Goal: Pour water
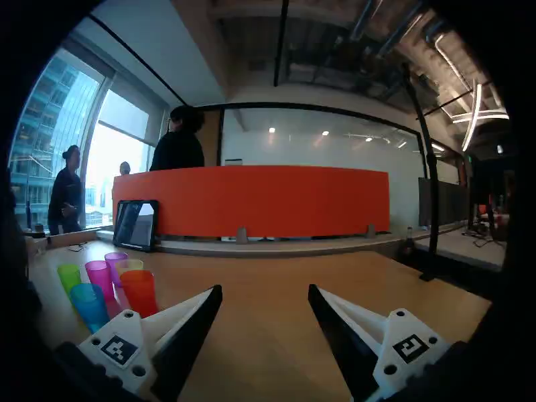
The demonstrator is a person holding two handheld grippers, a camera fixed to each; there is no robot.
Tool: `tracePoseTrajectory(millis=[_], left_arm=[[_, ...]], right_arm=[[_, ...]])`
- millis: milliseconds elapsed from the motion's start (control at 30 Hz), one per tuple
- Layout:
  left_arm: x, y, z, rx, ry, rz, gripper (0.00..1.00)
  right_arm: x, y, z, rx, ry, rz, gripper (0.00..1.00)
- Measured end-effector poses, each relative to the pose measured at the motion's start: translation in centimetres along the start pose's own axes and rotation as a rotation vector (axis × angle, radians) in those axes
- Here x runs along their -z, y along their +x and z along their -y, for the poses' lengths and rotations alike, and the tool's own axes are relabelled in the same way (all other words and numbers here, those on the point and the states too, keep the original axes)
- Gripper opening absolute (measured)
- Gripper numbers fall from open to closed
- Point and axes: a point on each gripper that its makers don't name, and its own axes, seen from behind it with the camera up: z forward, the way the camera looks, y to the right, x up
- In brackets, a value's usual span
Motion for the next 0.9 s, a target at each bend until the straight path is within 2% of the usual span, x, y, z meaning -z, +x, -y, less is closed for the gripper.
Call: tracePoseTrajectory(millis=[200, 500, 700, 900], left_arm=[[-0.1, 0.0, -0.1, 0.0, -0.008, 0.001, 0.96], [-0.2, 0.3, 0.4, -0.009, 0.0, 0.016, 0.96], [-0.1, 2.2, 0.4, -0.001, -0.017, 0.03, 0.96], [-0.4, 5.2, 0.2, 0.001, -0.059, 0.047, 0.96]], right_arm=[[0.0, 0.1, 0.4, 0.0, 0.008, 0.0, 0.99], [0.0, 0.2, 0.4, 0.0, 0.006, 0.018, 0.99], [0.0, 2.6, 0.6, 0.0, 0.016, 0.025, 0.99], [-0.4, 6.3, 0.8, 0.017, 0.032, 0.028, 0.99]])
